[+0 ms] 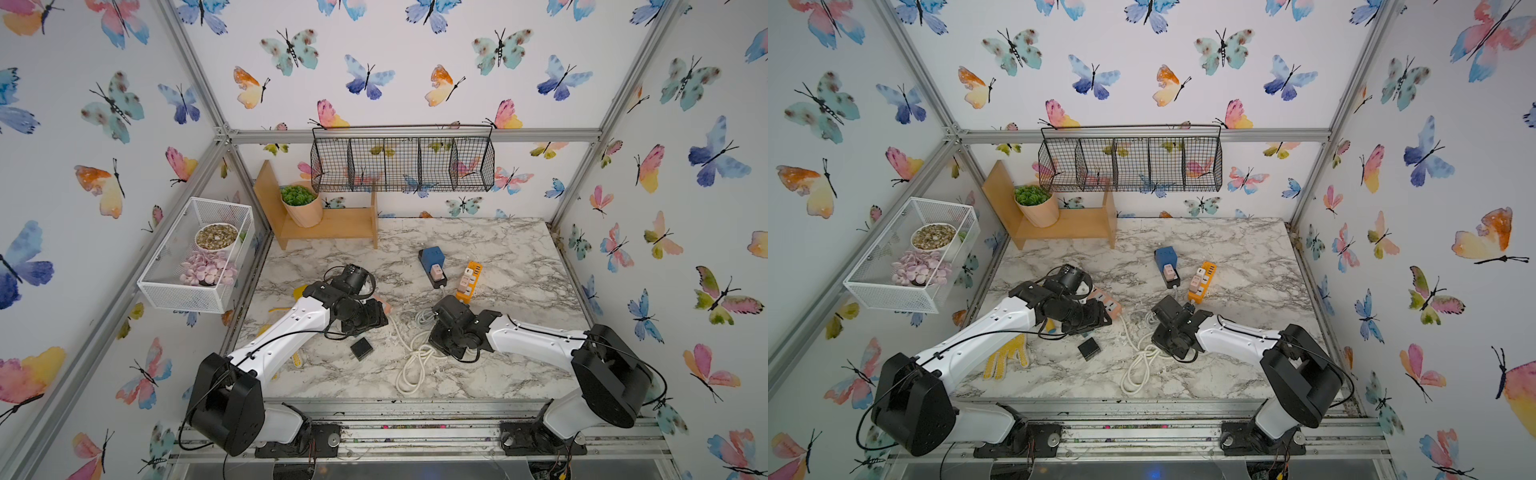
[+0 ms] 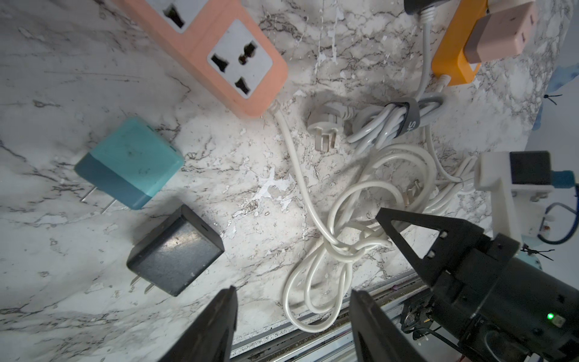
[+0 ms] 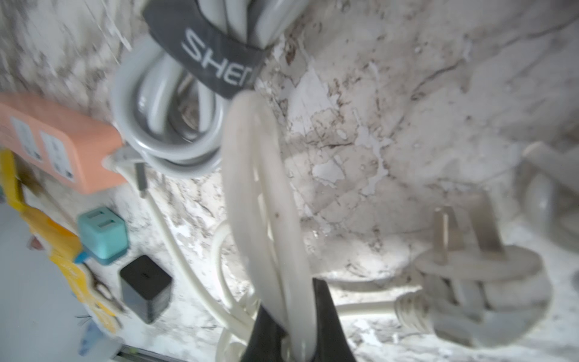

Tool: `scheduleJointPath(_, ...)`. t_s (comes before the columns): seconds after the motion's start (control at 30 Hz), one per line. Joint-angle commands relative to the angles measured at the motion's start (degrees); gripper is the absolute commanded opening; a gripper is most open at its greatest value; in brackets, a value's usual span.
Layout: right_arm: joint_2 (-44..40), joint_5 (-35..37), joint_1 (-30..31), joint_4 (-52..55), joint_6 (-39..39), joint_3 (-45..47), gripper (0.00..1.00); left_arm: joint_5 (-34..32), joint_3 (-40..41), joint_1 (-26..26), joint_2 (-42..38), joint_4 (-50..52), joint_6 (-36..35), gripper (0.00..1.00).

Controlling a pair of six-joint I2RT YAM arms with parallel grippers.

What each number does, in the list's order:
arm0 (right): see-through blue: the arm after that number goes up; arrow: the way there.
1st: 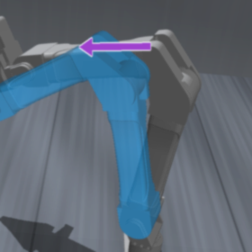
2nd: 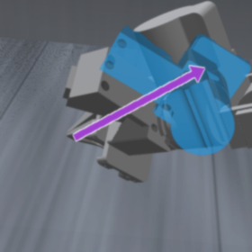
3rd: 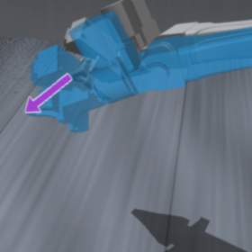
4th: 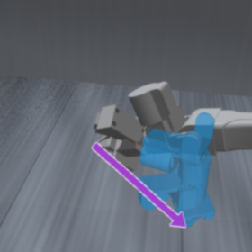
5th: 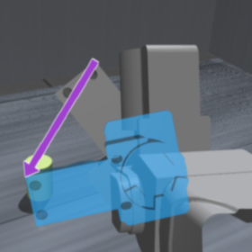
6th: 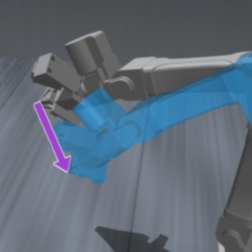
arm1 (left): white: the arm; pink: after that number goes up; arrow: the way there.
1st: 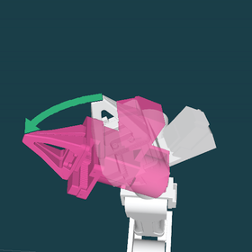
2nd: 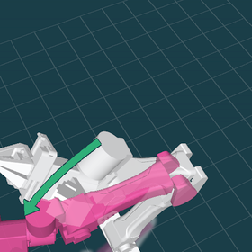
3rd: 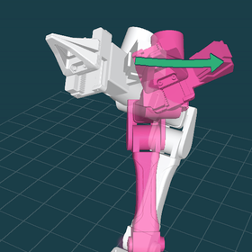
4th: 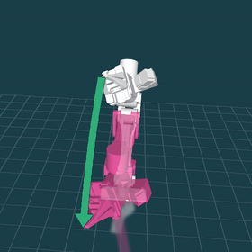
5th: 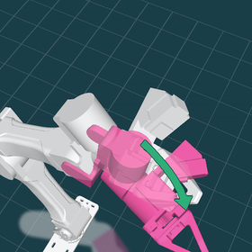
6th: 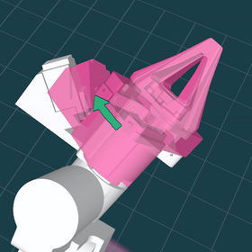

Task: Pull the plug off the socket
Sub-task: Adjust the socket at the center of the board.

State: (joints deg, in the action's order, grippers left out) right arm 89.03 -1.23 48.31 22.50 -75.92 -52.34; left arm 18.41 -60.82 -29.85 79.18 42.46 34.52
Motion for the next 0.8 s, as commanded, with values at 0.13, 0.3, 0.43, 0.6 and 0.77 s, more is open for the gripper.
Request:
scheduleJointPath(0.13, 4.8, 5.8, -0.1, 13.8, 3.3, -20.6, 0.02, -0.1, -0.3, 1.6, -1.1, 1.0, -0.5, 0.63)
scheduleJointPath(0.3, 9.8, 7.1, -0.1, 13.3, 6.3, -30.6, 0.02, 0.6, -2.2, 8.8, -2.6, 2.8, -2.2, 0.63)
scheduleJointPath(0.43, 18.2, 10.4, -0.4, 13.0, 10.5, -41.0, 0.02, 1.4, -5.0, 14.9, -4.2, 4.8, -4.0, 0.63)
scheduleJointPath(0.6, 26.7, 9.4, -1.4, 1.4, 13.0, -47.5, 0.02, 1.5, -6.9, 16.2, -5.1, 6.1, -4.1, 0.63)
scheduleJointPath(0.77, 33.6, 7.1, -3.6, -7.3, 15.1, -52.3, 0.02, 3.3, -4.4, 16.3, -7.1, 3.1, -0.7, 0.63)
